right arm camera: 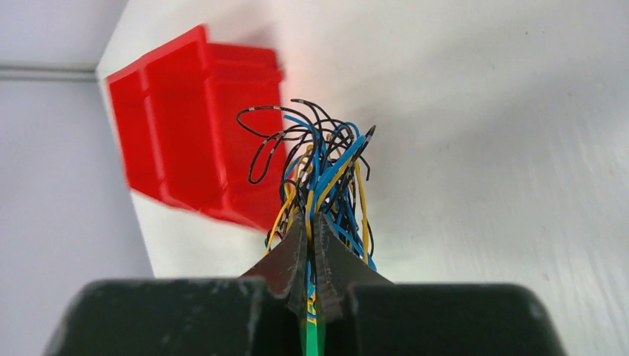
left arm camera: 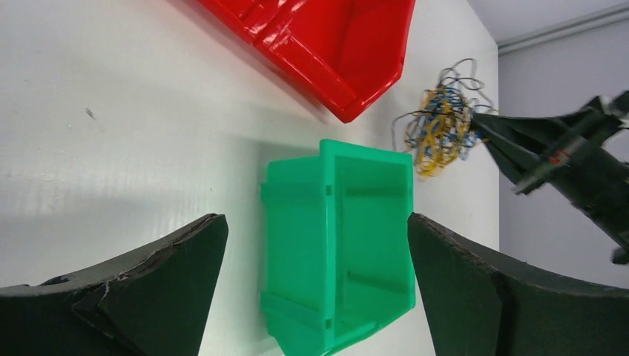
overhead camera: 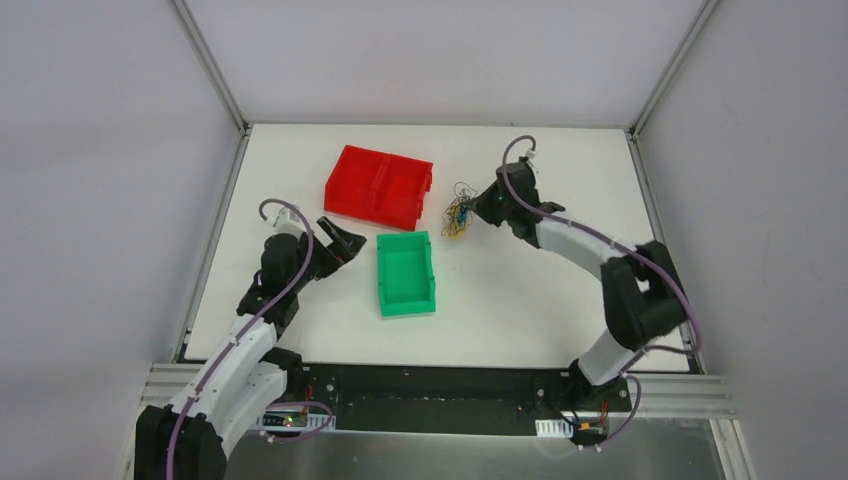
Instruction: Untangle the cables
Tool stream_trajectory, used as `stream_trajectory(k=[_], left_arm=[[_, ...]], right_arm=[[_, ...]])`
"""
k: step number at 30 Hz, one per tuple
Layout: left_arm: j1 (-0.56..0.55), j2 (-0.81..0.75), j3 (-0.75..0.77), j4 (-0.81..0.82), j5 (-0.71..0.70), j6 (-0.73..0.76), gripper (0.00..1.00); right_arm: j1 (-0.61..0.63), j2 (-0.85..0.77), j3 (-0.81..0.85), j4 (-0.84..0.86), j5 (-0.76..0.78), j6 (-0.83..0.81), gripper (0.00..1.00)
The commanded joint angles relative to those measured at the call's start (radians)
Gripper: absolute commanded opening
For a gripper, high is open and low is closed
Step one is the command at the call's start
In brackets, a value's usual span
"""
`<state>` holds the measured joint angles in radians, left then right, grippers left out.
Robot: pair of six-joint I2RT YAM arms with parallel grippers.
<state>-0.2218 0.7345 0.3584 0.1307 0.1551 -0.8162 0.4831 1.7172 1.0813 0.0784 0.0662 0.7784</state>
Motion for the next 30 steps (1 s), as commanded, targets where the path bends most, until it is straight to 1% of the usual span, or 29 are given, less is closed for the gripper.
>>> stream_trajectory(k=[1, 2, 5, 7, 9, 12, 14, 16, 18, 20, 23, 27, 30], left_arm=[[-0.012, 0.088, 0.081, 0.072, 0.104, 0.037, 0.95], [-0.018, 0.109, 0.091, 0.074, 0.122, 0.040, 0.95], [-0.051, 0.144, 0.118, 0.083, 0.150, 0.065, 0.95], [-0.086, 0.143, 0.129, 0.091, 0.152, 0.083, 0.95], [-0.129, 0.133, 0.139, 0.108, 0.158, 0.107, 0.95], [-0.191, 0.128, 0.123, 0.218, 0.224, 0.130, 0.95], [-0.224, 0.147, 0.106, 0.336, 0.295, 0.120, 0.97], [-0.240, 0.177, 0.108, 0.400, 0.353, 0.111, 0.97], [-0.246, 0.200, 0.110, 0.457, 0.401, 0.098, 0.97], [-0.248, 0.212, 0.102, 0.518, 0.427, 0.085, 0.97], [-0.249, 0.199, 0.085, 0.551, 0.436, 0.081, 0.94], [-0.253, 0.189, 0.081, 0.553, 0.441, 0.091, 0.86], [-0.263, 0.224, 0.093, 0.553, 0.455, 0.094, 0.74]], right_arm=[[0.006, -0.278, -0.115, -0.033, -0.057, -0.109, 0.00], [0.007, -0.348, -0.146, -0.037, -0.095, -0.116, 0.00], [0.013, -0.483, -0.234, -0.036, -0.167, -0.155, 0.00], [0.020, -0.554, -0.287, -0.024, -0.204, -0.194, 0.00], [0.030, -0.611, -0.339, 0.025, -0.263, -0.207, 0.00], [0.065, -0.670, -0.371, 0.085, -0.381, -0.238, 0.00], [0.108, -0.702, -0.365, 0.079, -0.400, -0.303, 0.00], [0.135, -0.721, -0.366, 0.071, -0.391, -0.336, 0.00], [0.155, -0.724, -0.370, 0.089, -0.420, -0.357, 0.00], [0.184, -0.711, -0.354, 0.090, -0.447, -0.379, 0.00], [0.246, -0.683, -0.326, 0.055, -0.423, -0.417, 0.00], [0.293, -0.655, -0.309, 0.045, -0.387, -0.446, 0.00], [0.317, -0.644, -0.304, 0.045, -0.353, -0.457, 0.00]])
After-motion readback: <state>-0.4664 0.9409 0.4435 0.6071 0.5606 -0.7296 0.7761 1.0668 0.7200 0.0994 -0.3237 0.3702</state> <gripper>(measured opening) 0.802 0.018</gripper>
